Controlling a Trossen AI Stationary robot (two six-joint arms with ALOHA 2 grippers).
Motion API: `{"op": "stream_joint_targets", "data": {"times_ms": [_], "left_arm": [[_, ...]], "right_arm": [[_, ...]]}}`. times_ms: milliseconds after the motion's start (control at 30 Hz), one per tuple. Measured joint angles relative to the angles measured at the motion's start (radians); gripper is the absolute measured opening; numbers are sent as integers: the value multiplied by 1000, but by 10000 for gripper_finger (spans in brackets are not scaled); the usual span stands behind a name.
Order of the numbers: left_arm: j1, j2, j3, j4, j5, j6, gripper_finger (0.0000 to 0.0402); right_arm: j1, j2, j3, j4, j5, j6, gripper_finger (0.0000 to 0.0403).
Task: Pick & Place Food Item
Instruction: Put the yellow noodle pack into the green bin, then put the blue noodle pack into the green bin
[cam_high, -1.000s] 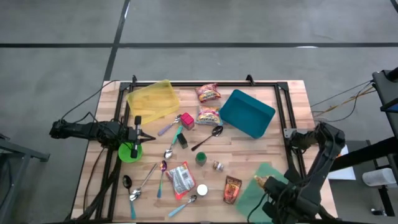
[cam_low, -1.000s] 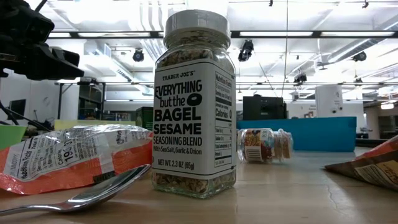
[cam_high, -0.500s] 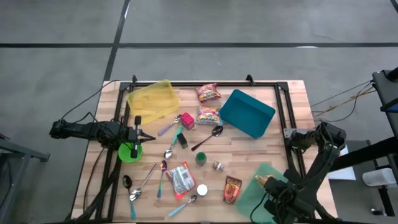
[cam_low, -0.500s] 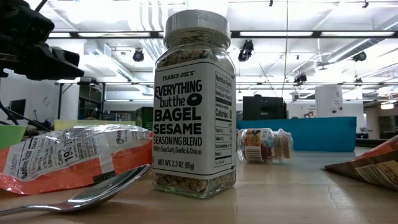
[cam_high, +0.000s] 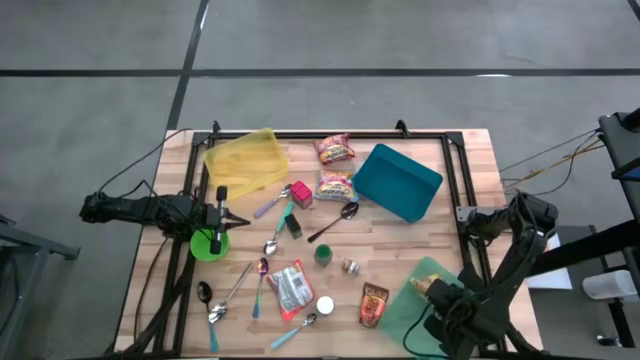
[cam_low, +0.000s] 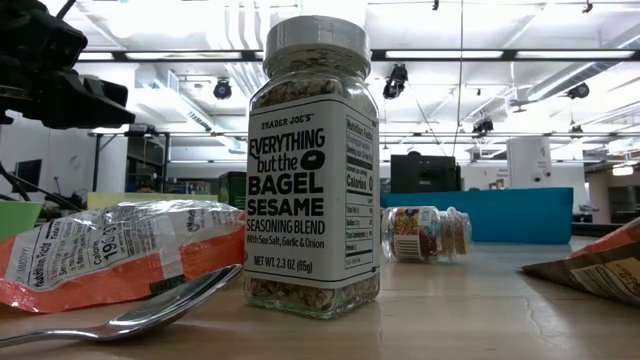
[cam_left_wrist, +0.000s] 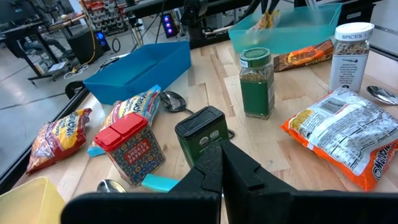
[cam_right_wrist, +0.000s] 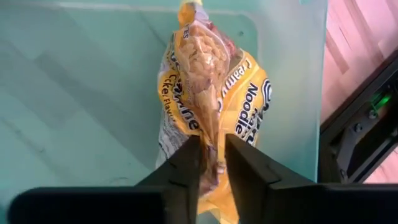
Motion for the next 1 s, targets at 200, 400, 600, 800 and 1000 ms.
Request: {"op": "stream_joint_targets", "data": {"times_ms": [200, 400, 600, 800, 1000], "left_arm": [[0, 0, 0, 0, 0, 0, 0], [0, 0, 0, 0, 0, 0, 0], [0, 0, 0, 0, 0, 0, 0], [0, 0, 0, 0, 0, 0, 0], [0, 0, 0, 0, 0, 0, 0]], "right_arm": [[0, -4, 26, -1, 22, -36, 143], [0, -4, 38, -4, 46, -45, 181], [0, -4, 48, -12, 93, -45, 193], [0, -27, 74, -32, 266, -66, 193], [-4, -95, 63, -65, 530, -90, 193]]}}
